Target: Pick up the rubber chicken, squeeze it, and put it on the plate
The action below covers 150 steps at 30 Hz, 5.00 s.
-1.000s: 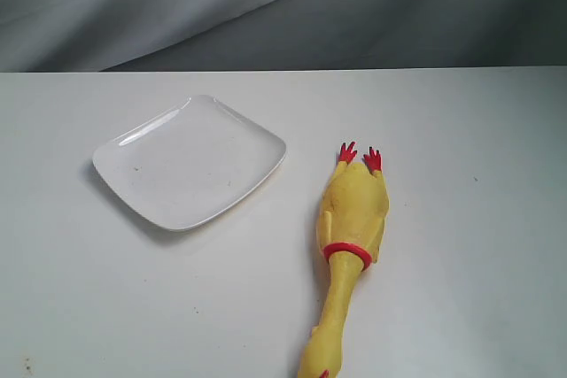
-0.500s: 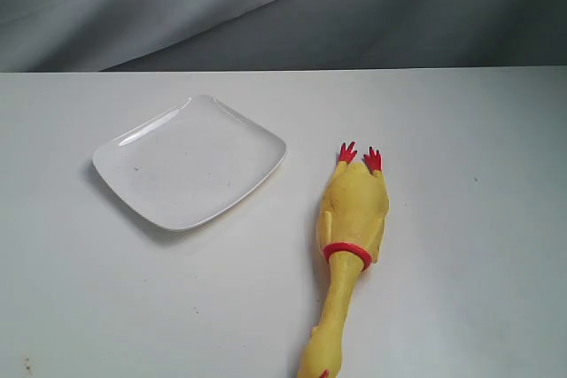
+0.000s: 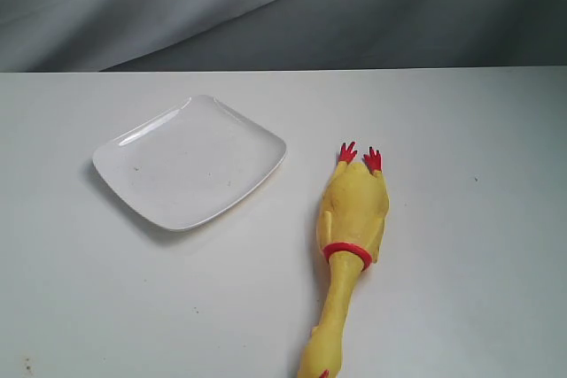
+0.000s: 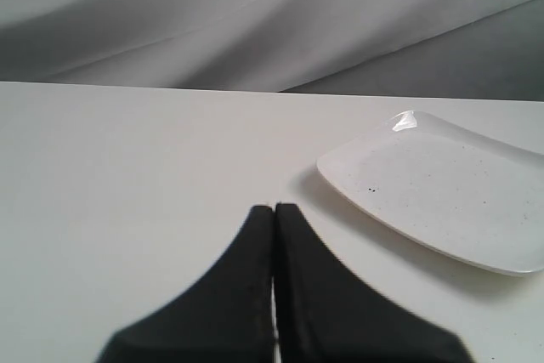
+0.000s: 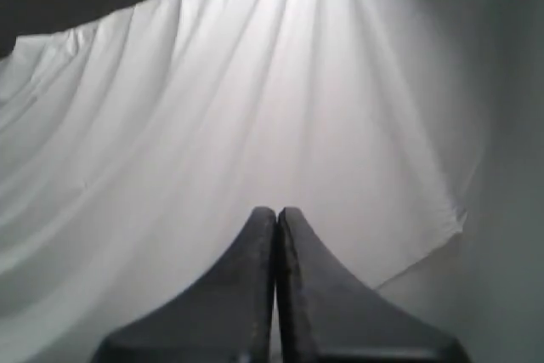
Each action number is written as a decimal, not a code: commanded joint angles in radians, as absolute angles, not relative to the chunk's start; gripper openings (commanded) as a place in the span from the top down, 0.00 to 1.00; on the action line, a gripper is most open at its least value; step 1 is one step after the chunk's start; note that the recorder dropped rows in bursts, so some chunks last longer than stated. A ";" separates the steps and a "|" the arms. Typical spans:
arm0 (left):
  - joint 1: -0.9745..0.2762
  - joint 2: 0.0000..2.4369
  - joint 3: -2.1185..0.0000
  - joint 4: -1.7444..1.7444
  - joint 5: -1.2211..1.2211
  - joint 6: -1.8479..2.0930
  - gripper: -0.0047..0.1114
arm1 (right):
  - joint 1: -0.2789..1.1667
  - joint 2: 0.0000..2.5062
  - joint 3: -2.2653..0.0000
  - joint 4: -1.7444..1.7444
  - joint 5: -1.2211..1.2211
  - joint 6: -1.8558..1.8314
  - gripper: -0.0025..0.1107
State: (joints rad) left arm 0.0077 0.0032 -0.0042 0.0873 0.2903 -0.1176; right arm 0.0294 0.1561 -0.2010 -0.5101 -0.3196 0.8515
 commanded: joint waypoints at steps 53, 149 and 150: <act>0.010 0.000 0.000 0.082 0.284 -0.123 0.96 | 0.591 1.647 -0.962 0.342 0.794 -0.042 0.45; 0.010 1.394 -0.541 1.187 -1.221 -1.824 0.34 | 0.609 1.263 -0.968 0.354 0.358 -0.562 0.98; 0.010 1.405 -0.547 1.189 -1.221 -1.824 0.34 | 0.609 1.263 -0.968 0.354 0.358 -0.562 0.98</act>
